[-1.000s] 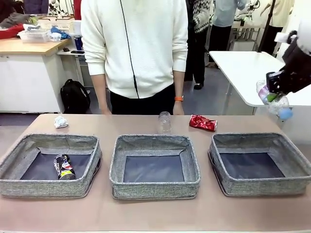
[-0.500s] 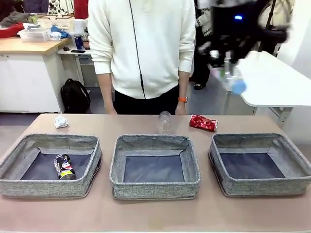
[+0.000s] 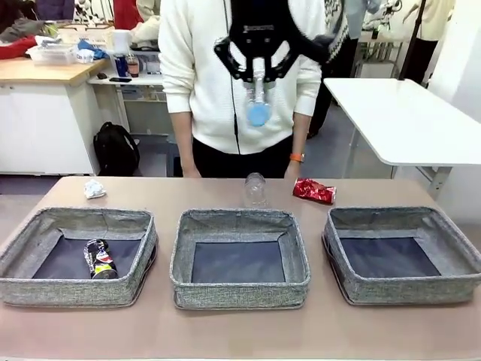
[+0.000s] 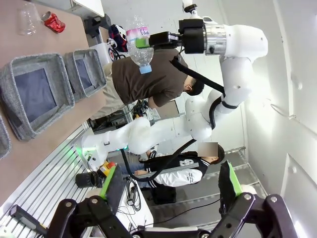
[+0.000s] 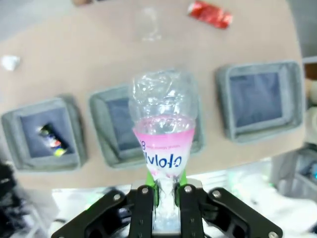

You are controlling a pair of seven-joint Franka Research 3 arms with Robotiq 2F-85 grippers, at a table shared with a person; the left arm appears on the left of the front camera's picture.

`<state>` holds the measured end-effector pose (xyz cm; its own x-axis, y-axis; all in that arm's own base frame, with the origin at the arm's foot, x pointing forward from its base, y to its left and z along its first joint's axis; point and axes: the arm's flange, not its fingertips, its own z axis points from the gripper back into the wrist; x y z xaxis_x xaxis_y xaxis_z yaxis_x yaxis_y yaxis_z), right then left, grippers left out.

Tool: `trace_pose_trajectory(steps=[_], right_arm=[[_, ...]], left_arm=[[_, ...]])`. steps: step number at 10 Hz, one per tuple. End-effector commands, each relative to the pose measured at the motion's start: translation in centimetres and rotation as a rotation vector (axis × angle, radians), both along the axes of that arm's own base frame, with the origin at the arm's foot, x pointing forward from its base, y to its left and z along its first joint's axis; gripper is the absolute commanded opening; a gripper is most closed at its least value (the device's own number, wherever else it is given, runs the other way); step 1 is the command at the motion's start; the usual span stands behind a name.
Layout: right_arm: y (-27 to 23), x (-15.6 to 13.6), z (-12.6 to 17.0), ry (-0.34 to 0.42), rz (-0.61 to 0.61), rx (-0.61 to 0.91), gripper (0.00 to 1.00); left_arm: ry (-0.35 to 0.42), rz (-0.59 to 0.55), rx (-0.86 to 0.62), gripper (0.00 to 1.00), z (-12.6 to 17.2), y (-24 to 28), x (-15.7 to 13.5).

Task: Sort the waste into the appropriate baskets.
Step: Pick up the waste item pointed out by the person.

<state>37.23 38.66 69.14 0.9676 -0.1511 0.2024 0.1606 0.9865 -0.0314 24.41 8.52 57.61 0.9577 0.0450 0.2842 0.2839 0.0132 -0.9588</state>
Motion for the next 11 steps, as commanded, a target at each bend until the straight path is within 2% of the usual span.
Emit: trace_pose_trajectory(steps=[1, 3, 4, 5, 7, 9, 11], right_arm=[[1.5, -0.2, 2.2, 0.025, -0.091, 0.100, 0.16], [0.7, -0.3, 3.4, -0.016, -0.140, 0.136, 0.16], [0.4, -0.2, 4.7, -0.060, -0.147, 0.149, 0.16], [0.4, -0.2, 5.7, -0.060, -0.125, 0.151, 0.16], [0.2, 0.1, 7.7, -0.113, -0.112, 0.168, 0.16], [-0.4, 0.3, 8.9, -0.109, -0.098, 0.176, 0.16], [-0.4, -0.3, 7.7, -0.091, -0.111, 0.179, 0.16]], left_arm=[[-0.025, -0.005, -0.019, 1.00, 0.3, -0.1, -0.1], [-0.025, -0.005, -0.019, 1.00, 0.3, -0.1, -0.1], [-0.025, -0.005, -0.019, 1.00, 0.3, -0.1, -0.1], [-0.025, -0.005, -0.019, 1.00, 0.3, -0.1, -0.1], [-0.025, -0.005, -0.019, 1.00, 0.3, -0.1, -0.1], [-0.025, -0.005, -0.019, 1.00, 0.3, -0.1, -0.1], [-0.025, -0.005, -0.019, 1.00, 0.3, -0.1, -0.1]])
